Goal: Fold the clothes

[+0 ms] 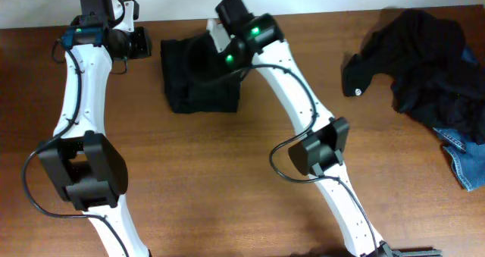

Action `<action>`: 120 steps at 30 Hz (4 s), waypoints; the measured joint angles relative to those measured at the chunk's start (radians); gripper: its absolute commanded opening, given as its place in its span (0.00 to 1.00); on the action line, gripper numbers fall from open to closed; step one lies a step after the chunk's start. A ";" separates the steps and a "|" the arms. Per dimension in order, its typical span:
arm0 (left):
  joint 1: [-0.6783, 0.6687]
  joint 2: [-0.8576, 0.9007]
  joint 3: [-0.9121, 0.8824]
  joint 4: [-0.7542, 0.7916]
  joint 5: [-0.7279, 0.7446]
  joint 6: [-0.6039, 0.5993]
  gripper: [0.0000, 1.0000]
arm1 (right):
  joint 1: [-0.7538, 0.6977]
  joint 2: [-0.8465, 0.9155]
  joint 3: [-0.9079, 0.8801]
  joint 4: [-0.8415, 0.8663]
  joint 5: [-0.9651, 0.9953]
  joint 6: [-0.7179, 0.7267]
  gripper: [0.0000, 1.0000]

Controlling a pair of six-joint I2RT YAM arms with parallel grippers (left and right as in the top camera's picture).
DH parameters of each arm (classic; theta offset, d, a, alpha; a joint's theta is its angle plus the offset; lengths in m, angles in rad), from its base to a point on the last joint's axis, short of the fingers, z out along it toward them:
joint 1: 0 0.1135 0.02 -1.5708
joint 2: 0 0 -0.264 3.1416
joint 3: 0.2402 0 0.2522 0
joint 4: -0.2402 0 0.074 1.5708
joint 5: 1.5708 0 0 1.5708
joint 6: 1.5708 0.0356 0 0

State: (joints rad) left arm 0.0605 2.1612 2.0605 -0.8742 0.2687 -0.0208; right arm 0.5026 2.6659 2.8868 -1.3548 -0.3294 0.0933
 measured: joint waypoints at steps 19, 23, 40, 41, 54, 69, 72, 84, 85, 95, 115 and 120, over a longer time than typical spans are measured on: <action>-0.003 -0.003 0.000 -0.024 0.000 0.001 0.20 | 0.054 0.158 0.002 0.156 0.040 0.005 0.04; -0.003 -0.003 0.000 -0.024 0.000 0.001 0.20 | 0.054 0.182 0.019 0.155 0.028 0.008 0.04; -0.003 -0.003 0.000 -0.027 0.000 0.001 0.20 | 0.034 0.183 0.064 0.126 -0.021 0.014 0.23; -0.003 -0.003 0.000 -0.027 0.000 0.001 0.20 | 0.031 0.176 0.068 0.123 -0.026 0.013 0.30; -0.002 -0.003 0.000 -0.047 0.053 0.008 0.21 | -0.103 -0.071 0.130 0.092 -0.074 0.013 0.91; -0.300 -0.003 -0.001 0.011 0.125 0.192 0.70 | -0.464 -0.077 0.134 -0.195 -0.080 0.000 0.99; -0.373 -0.003 -0.002 0.058 0.036 0.198 0.70 | -0.484 -0.077 0.134 -0.221 -0.080 -0.015 0.99; -0.536 0.170 -0.002 0.139 -0.372 0.181 0.71 | -0.486 -0.077 0.134 -0.256 -0.080 -0.047 0.99; -0.536 0.189 -0.002 0.146 -0.385 0.181 0.71 | -0.486 -0.077 0.134 -0.256 -0.080 -0.048 0.99; -0.543 0.251 -0.001 0.190 -0.483 0.182 0.71 | -0.486 -0.077 0.134 -0.257 -0.080 -0.049 0.99; -0.506 0.317 0.013 -0.143 -0.861 0.104 0.66 | -0.486 -0.077 0.134 -0.258 -0.080 -0.050 0.99; -0.432 0.318 0.013 -0.208 -0.871 -0.019 0.67 | -0.486 -0.077 0.134 -0.258 -0.080 -0.049 0.99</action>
State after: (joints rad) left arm -0.3714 2.4790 2.0739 -1.0821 -0.6022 -0.0402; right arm 0.0166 2.5889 3.0207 -1.6127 -0.4099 0.0441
